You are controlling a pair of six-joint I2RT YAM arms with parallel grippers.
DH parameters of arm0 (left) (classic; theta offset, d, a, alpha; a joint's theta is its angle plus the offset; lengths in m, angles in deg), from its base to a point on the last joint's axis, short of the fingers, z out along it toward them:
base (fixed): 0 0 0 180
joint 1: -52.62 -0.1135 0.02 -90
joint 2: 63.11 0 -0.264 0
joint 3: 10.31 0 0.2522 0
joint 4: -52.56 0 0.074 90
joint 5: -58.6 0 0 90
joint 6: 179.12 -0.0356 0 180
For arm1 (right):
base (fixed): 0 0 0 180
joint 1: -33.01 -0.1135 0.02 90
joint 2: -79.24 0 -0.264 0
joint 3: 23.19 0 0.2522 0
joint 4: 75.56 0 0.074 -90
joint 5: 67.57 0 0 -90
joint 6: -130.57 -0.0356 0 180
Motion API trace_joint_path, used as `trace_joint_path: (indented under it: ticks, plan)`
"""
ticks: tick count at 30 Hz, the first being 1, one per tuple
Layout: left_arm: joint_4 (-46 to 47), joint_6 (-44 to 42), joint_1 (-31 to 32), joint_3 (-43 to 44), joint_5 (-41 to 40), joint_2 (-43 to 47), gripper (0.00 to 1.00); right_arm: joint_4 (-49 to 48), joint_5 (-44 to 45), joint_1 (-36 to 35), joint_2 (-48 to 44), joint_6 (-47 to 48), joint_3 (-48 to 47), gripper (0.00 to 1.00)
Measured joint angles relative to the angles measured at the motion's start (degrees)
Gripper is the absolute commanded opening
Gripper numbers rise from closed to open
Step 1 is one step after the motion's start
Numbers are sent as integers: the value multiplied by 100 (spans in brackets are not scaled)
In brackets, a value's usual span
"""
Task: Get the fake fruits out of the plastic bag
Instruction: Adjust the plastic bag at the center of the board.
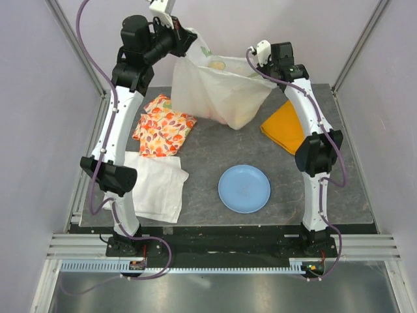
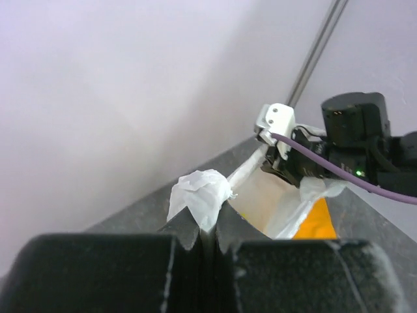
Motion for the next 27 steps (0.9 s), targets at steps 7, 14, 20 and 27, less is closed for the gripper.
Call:
trace_joint_path:
  ticks: [7, 14, 20, 27]
  plan:
    - [170, -208, -28, -1843, 205, 1353, 1, -791, -306, -116, -1729, 42, 2046, 27]
    - [-289, -151, -22, -5215, 223, 2863, 1, -929, -1003, -348, -3126, 289, 4889, 41]
    - [-684, 136, -22, -6400, 195, 2946, 2, -431, -1451, -1029, -3213, 214, 5880, 48]
    - [-501, 356, -15, -6432, 103, 3333, 2, -568, -1720, -1622, -3941, 2, 5744, 49]
